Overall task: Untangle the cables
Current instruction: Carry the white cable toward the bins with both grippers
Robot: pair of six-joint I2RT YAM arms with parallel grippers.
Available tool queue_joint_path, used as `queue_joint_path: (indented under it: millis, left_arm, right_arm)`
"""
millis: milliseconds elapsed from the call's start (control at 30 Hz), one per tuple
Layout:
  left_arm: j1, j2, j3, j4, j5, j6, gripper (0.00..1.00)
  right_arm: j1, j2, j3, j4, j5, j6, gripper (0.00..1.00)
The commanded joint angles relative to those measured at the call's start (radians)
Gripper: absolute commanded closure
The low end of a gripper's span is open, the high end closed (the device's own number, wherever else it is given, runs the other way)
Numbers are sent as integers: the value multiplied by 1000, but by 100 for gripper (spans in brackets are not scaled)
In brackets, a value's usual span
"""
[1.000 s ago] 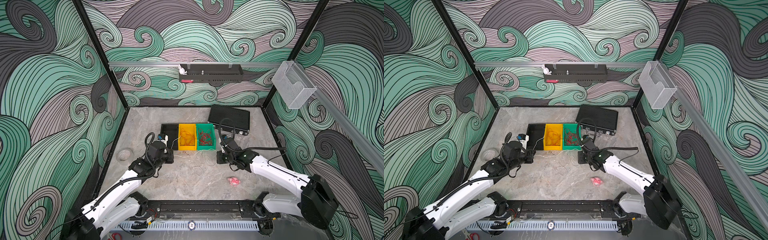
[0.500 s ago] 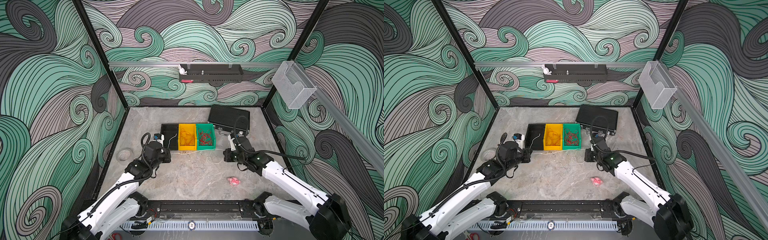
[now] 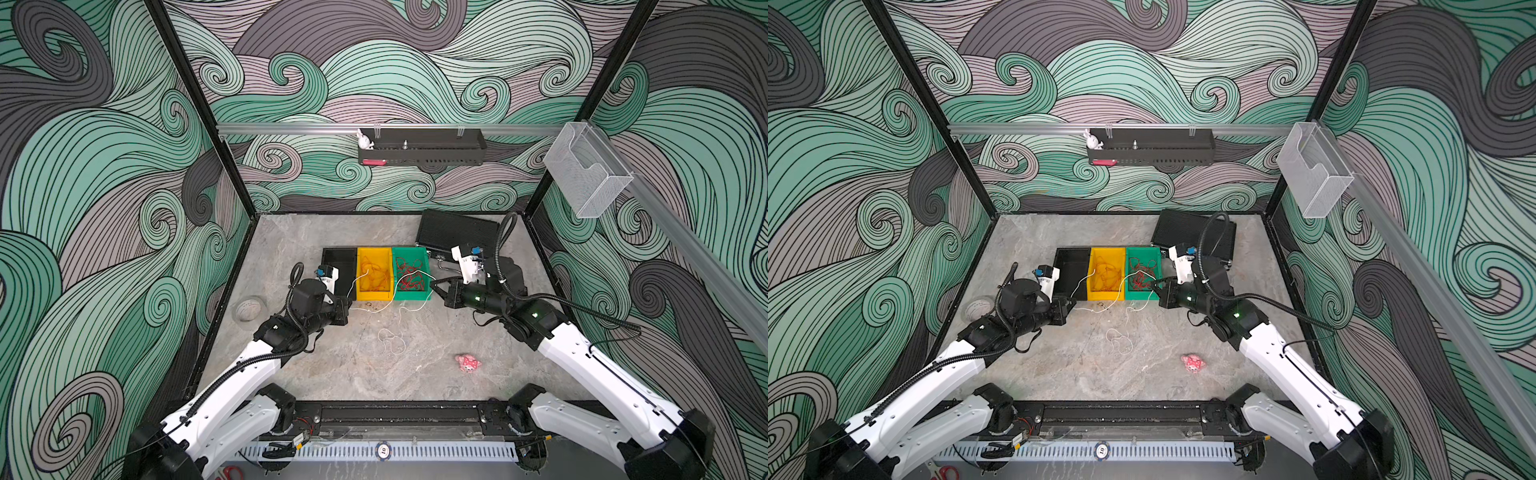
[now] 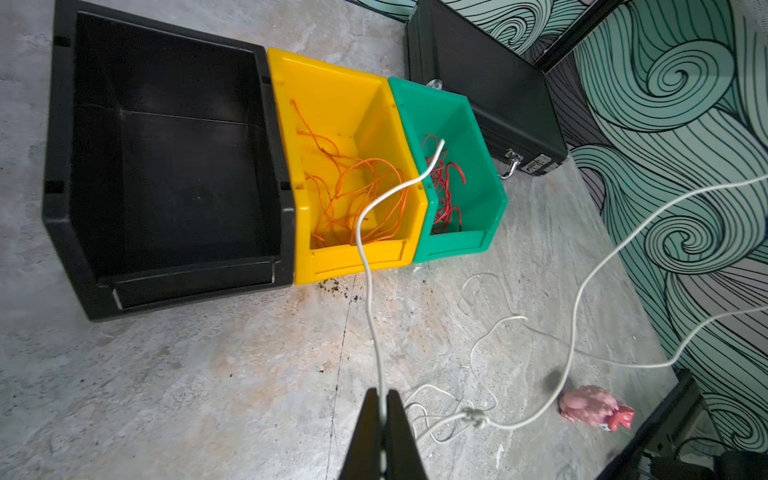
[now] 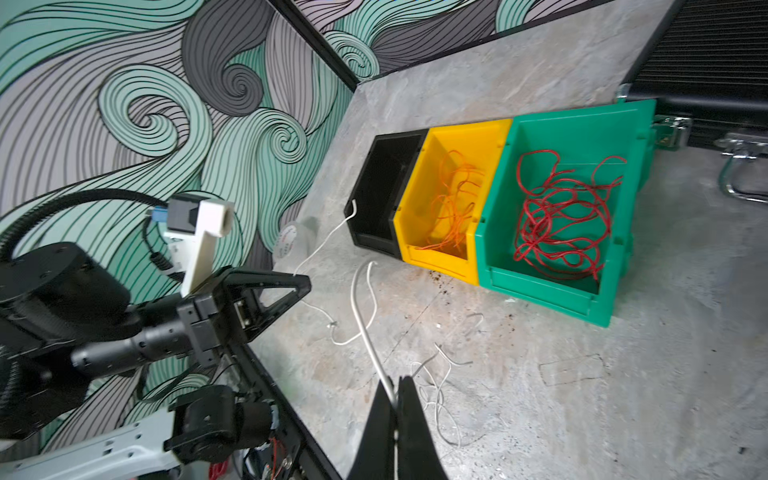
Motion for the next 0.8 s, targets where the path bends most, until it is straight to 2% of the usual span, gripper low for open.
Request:
queue_joint_path:
  millis: [0, 233, 400, 767]
  left_arm:
    - [7, 5, 54, 59, 91, 0, 100]
    - [5, 58, 23, 235, 224, -46, 100]
    - [-8, 116, 13, 327, 268, -79, 100]
    - [-142, 266, 61, 326, 296, 40, 100]
  right_arm:
    - [-1, 2, 35, 58, -103, 65, 99]
    - [9, 40, 48, 85, -133, 89, 99]
    - [33, 75, 28, 133, -140, 112, 99]
    - [94, 190, 4, 206, -134, 130, 99]
